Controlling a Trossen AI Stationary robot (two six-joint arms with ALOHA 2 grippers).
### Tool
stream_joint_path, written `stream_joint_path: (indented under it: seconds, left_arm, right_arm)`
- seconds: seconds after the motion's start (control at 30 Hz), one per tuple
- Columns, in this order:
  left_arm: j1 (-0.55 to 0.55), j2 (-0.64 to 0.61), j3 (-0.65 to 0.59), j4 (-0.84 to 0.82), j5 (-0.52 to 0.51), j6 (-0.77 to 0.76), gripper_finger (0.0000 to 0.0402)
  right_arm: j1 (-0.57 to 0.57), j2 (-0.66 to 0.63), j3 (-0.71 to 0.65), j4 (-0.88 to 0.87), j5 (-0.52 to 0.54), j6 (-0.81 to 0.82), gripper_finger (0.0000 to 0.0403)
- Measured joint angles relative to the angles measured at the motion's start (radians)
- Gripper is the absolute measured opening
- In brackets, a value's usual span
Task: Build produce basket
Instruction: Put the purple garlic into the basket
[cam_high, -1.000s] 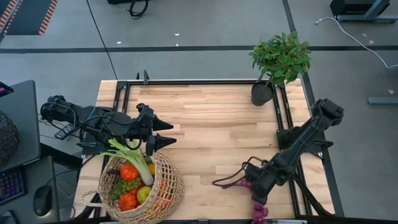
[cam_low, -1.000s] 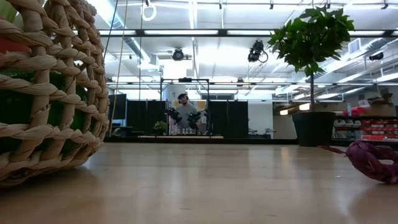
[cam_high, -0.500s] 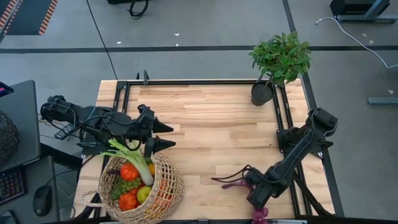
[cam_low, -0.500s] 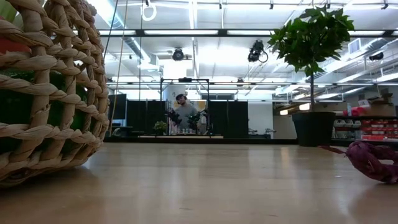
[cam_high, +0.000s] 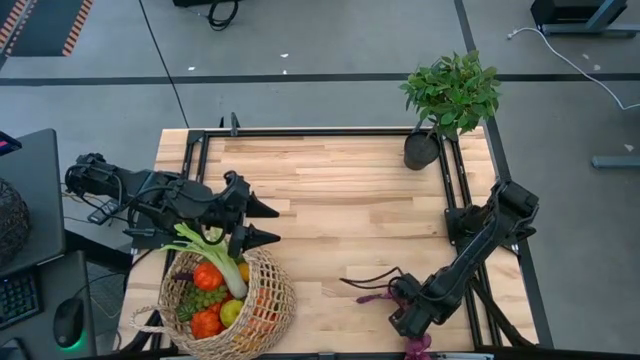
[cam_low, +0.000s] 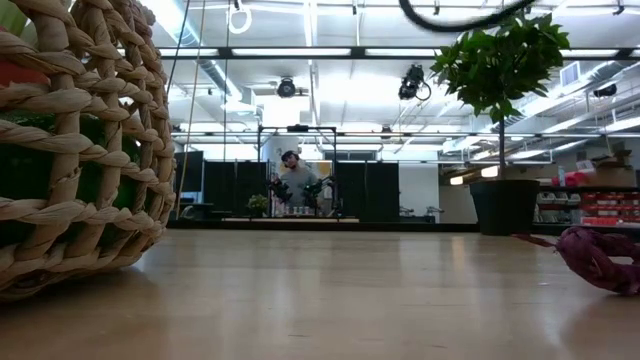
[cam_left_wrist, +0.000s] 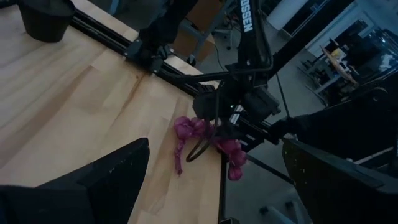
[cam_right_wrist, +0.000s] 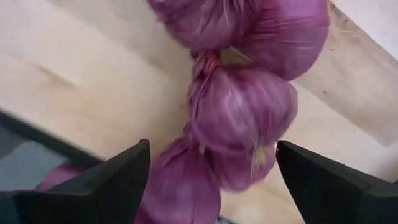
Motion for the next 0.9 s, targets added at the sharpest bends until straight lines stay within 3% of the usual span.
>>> stream_joint_path:
  seconds: [0.5,0.9]
  left_arm:
    - [0.004,0.0,0.0,0.003,-0.001,0.002,0.0375]
    - [0.038,0.0,0.0,0.013,-0.008,0.002,0.0375]
  right_arm:
    - [-0.024,0.149,0.0,0.033,-0.004,-0.007,0.0311]
    - [-0.059,0.088,0.0,-0.01,0.056,-0.082,0.0194]
